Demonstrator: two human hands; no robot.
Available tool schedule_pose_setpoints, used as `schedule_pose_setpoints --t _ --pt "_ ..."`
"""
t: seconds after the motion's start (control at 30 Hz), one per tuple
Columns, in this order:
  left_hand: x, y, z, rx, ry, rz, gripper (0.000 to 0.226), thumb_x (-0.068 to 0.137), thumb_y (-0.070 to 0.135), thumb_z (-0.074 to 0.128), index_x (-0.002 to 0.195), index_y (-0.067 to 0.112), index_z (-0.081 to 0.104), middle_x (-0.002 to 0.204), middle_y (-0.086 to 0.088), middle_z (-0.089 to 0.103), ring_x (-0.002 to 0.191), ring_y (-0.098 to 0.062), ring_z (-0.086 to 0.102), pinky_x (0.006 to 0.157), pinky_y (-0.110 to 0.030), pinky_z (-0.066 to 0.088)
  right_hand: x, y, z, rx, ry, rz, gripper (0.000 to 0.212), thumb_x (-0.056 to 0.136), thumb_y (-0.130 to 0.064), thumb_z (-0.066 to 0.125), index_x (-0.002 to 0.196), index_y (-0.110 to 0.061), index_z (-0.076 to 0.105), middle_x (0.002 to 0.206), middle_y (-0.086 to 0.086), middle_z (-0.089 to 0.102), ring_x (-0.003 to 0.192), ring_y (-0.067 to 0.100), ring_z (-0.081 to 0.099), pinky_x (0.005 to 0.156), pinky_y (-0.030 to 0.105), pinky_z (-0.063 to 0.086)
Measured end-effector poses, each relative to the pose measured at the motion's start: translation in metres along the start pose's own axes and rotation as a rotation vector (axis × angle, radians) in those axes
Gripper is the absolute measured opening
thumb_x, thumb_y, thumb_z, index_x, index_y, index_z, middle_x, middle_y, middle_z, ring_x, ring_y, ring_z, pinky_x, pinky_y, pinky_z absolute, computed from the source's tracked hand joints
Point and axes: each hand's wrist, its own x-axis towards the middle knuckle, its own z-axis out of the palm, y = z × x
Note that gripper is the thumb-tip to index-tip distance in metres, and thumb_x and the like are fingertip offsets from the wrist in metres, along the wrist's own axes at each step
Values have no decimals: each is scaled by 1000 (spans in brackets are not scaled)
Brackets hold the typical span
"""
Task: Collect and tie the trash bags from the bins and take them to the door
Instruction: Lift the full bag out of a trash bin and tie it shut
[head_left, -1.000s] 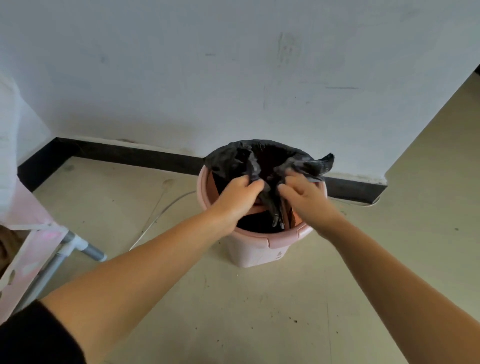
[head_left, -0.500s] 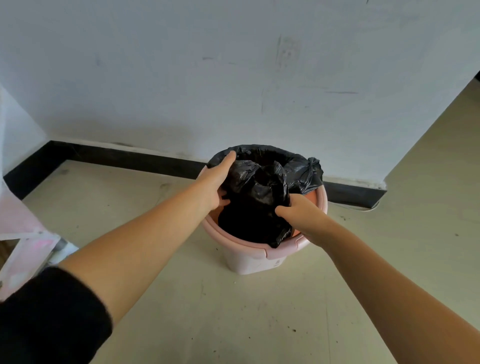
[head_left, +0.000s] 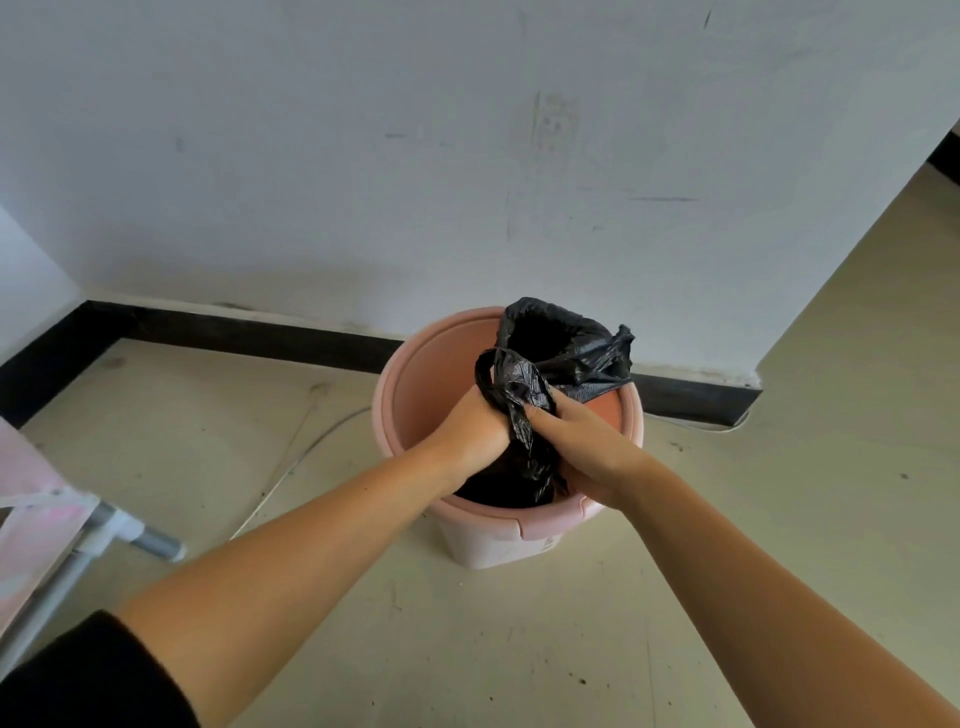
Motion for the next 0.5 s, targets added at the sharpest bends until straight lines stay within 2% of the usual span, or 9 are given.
schedule_pose_setpoints --t 0.1,0.17,0.23,0.27,0.33,0.4,0.43,0.5 --pt "10 1 -12 -259 -30 -192 29 95 7 41 106 20 65 105 -8 68 98 -20 65 84 -32 54 3 3 -7 -110 21 -54 29 88 -7 61 116 -14 58 107 6 67 103 19 64 95 31 50" --pt "22 1 -24 -335 36 -306 37 92 1 39 122 15 56 109 -11 65 97 -21 63 80 -30 52 3 6 -9 -295 55 -61 26 84 -3 63 109 -11 62 105 6 70 102 22 65 93 32 52" --pt "34 4 -30 -241 141 -304 38 92 5 40 127 16 49 106 -5 68 94 -14 64 73 -24 50 3 8 -7 -497 115 -51 16 85 -3 59 99 -8 66 99 10 72 96 27 67 91 41 54" --pt "41 5 -30 -163 203 -296 39 94 14 44 132 16 45 110 -3 67 97 -13 63 76 -25 49 3 9 -5 -565 130 -39 16 85 -2 56 94 -8 67 95 13 72 93 30 68 89 46 53" --pt "58 6 -25 53 242 -350 68 90 41 55 147 18 24 136 -3 51 117 -21 52 90 -36 45 3 8 -1 -627 120 -14 25 83 2 49 83 -13 68 91 18 72 90 36 67 87 51 53" --pt "71 9 -14 193 110 -441 103 79 60 61 152 22 -1 155 -6 26 138 -29 33 105 -47 33 0 7 -1 -660 81 -9 30 81 7 44 78 -12 67 89 19 71 89 35 66 87 49 53" --pt "78 10 -5 184 23 -456 114 73 64 65 151 23 -8 156 -7 22 140 -31 29 108 -48 30 0 7 -1 -682 60 -13 27 80 8 43 80 -6 66 89 21 70 89 36 65 86 49 53" --pt "89 10 16 212 -119 -418 128 58 66 74 150 28 -7 153 -8 27 137 -30 34 110 -47 33 -3 6 2 -727 30 -12 26 77 9 41 86 1 64 89 24 68 88 39 63 82 48 52"
